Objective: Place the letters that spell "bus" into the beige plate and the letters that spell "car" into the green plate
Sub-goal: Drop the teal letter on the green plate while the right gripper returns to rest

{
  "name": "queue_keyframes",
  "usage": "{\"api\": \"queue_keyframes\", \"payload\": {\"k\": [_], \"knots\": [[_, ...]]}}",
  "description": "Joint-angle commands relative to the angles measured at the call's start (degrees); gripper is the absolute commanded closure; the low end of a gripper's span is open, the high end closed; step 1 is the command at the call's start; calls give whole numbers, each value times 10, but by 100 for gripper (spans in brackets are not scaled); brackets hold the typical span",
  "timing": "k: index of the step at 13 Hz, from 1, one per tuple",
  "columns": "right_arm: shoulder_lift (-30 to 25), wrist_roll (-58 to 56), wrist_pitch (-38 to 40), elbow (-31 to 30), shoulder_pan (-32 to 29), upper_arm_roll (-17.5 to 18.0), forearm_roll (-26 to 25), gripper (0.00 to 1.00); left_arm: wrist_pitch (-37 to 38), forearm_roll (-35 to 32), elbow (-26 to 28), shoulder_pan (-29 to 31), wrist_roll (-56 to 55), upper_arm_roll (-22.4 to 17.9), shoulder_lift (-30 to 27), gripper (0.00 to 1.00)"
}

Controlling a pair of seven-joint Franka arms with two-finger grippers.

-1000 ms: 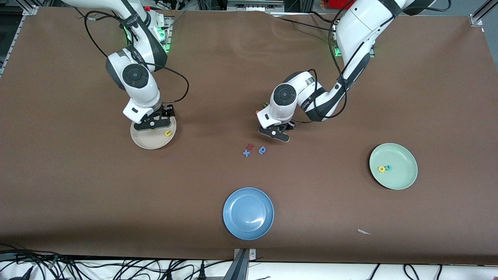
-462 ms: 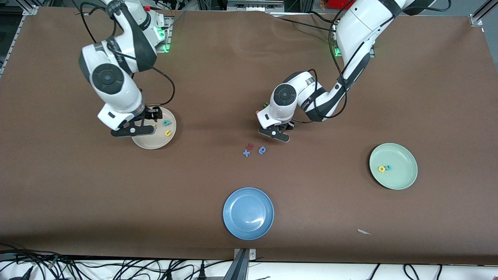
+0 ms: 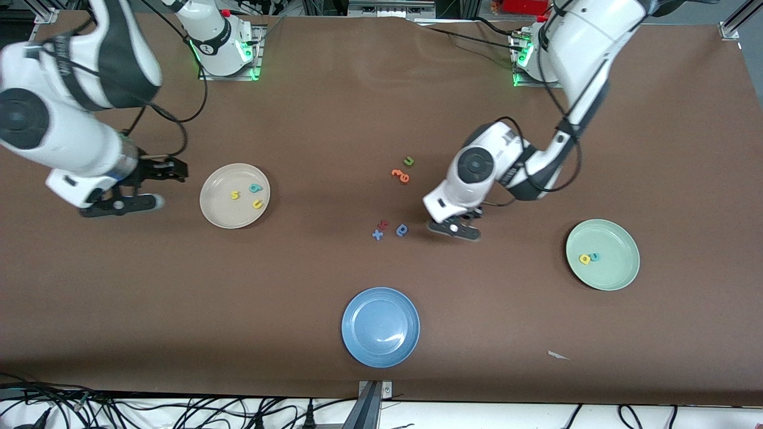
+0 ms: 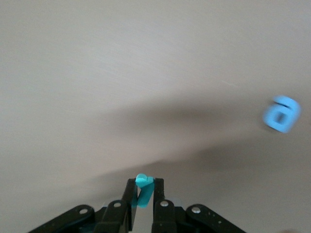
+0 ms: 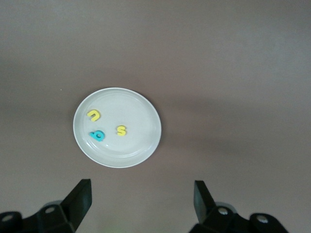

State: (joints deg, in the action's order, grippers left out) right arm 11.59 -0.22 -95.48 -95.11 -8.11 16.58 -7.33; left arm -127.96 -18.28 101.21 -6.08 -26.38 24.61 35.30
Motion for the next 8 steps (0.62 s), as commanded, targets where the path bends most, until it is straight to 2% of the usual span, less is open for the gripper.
{"api": "queue_keyframes", "payload": {"k": [1,2,3,6,8], "knots": [[-2,-50,26,44,87,-133,40,2,33,-11,-8,69,75,5,-27,100],[-8,-67,21,45,114,-174,56,2,33,-11,-8,97,100,4,-27,100],[-14,-76,23,47,120,-188,60,2,33,-13,-8,128,119,4,-27,100],[-24,-74,26,48,118,-186,61,2,33,-19,-11,213,176,3,-27,100],[-53,-68,22,33,118,-185,62,2,33,-20,-26,257,207,1,-26,100]]}}
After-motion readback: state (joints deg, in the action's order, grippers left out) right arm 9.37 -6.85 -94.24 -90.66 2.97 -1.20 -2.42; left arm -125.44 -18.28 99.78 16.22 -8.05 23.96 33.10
